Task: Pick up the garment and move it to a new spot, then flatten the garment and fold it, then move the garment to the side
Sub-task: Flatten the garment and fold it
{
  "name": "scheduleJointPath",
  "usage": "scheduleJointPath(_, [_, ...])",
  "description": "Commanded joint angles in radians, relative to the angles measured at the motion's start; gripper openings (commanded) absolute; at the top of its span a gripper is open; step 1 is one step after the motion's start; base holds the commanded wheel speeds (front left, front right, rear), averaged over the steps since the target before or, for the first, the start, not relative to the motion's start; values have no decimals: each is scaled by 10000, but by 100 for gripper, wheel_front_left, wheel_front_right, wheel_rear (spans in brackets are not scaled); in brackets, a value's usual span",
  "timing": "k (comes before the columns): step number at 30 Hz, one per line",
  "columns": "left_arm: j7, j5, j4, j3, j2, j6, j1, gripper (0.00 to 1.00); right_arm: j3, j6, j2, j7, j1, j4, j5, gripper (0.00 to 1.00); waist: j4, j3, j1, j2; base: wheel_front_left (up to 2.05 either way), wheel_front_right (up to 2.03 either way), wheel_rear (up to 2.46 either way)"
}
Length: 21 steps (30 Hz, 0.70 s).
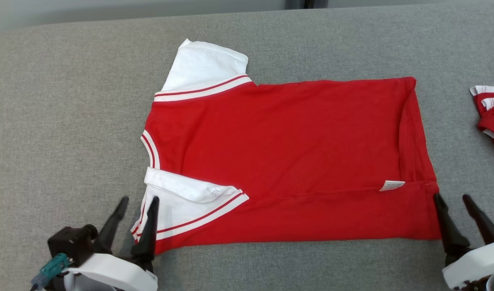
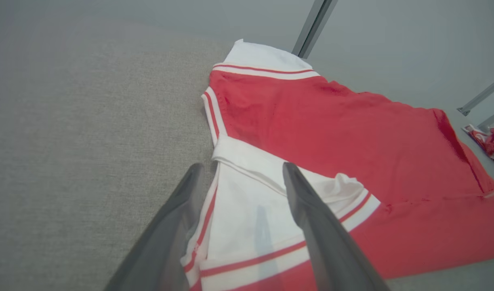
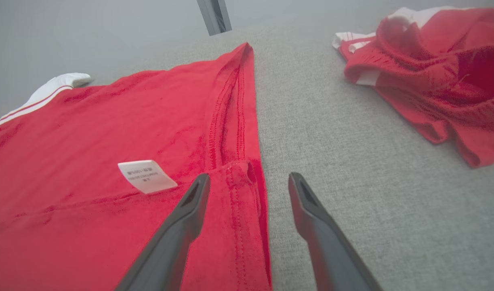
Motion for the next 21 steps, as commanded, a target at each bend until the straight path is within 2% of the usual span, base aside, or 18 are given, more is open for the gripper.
scheduleJointPath(1, [-368,171,-66,153,18,79,-299,100,-144,-3,16,-220,-193,-179,-203,100,-11,-33,0,0,0,0,0])
scheduleJointPath(8, [-1809,1186,-95,449,202,136,-1366,100,-378,-1,230,-1025,-1076,-1090,-937,100,-123,-156,0,0,0,0,0])
scheduleJointPath(14, [-2061,1473,326,583,417,-1,-1907,100,-340,-1,274,-1045,-1478,-1179,-1136,100,-156,-213,0,0,0,0,0])
scheduleJointPath(21, [-2178,1448,678,591,328,-137,-2167,100,-358,-1,320,-1084,-1548,-1035,-1114,100,-105,-159,0,0,0,0,0])
